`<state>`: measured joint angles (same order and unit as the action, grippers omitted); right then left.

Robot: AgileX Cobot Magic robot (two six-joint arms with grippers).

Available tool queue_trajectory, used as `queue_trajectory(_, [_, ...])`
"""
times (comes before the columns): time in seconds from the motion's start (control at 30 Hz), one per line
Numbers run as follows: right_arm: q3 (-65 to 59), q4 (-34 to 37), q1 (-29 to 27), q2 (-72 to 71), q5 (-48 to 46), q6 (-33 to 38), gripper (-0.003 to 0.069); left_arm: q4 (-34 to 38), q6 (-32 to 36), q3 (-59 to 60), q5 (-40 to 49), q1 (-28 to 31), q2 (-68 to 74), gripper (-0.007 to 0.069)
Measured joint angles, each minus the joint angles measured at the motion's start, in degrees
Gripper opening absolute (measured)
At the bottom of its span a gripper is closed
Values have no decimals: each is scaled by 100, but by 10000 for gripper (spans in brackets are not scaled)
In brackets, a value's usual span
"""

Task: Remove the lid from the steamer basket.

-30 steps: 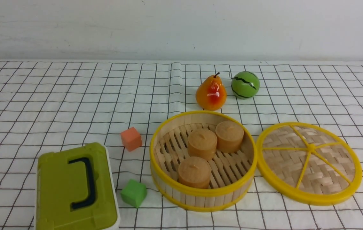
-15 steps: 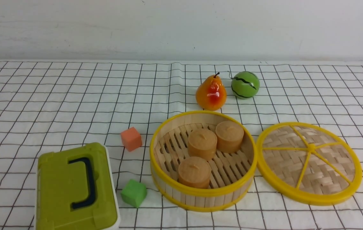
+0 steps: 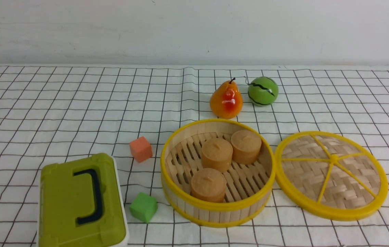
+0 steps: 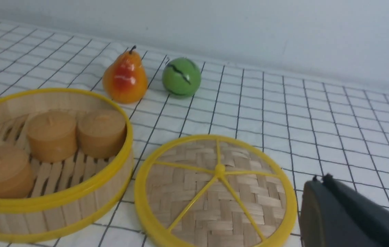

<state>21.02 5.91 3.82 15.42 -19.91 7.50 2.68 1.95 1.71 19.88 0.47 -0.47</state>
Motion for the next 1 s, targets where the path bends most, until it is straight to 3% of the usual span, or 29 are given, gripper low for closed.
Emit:
queue_trajectory(0.07, [-370, -125, -55, -204, 289, -206, -23, 0, 0, 0, 0, 0, 0, 239])
queue_trajectory(0.1, [-879, -305, -172, -584, 581, -645, -23, 0, 0, 0, 0, 0, 0, 239])
queue_trajectory(0.27, [-1819, -464, -459, -1249, 720, -1195, -23, 0, 0, 0, 0, 0, 0, 239])
queue_trajectory(1.0, [-2213, -416, -523, -1601, -213, -1284, -23, 0, 0, 0, 0, 0, 0, 239])
